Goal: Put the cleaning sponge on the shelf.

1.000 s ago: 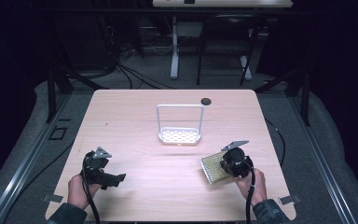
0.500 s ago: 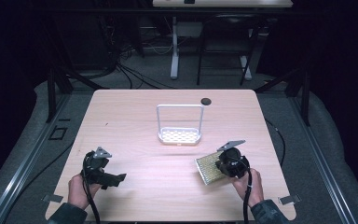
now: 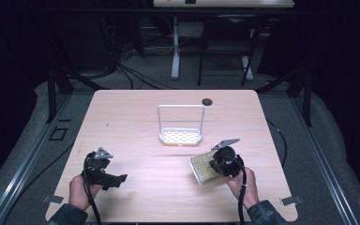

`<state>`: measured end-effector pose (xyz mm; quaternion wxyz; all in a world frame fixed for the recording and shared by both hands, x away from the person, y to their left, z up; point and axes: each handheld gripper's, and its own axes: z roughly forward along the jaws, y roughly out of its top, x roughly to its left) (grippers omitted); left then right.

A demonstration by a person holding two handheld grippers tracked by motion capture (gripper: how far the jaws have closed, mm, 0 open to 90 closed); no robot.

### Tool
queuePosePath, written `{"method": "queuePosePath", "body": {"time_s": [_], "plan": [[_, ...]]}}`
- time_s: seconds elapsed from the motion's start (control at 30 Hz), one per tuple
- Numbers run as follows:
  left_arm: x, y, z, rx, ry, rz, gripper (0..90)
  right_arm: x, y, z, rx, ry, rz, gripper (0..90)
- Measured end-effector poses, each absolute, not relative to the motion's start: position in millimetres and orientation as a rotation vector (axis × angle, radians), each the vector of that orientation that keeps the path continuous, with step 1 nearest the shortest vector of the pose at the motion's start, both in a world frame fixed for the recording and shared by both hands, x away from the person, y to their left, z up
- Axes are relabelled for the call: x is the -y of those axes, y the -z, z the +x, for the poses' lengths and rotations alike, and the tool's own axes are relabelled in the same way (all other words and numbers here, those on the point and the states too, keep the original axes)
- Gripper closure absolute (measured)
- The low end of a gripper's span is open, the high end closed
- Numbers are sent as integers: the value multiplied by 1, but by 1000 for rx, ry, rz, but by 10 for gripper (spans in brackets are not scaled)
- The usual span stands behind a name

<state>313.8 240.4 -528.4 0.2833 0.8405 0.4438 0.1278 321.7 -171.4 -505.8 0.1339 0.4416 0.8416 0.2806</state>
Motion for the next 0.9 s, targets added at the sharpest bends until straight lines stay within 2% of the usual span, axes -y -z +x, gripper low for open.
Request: {"method": "queuePosePath", "body": {"time_s": [0.9], "plan": [[-241,528,314,-1193,-344,2236,57,136,505,344,-2441,-881,1304,900]]}}
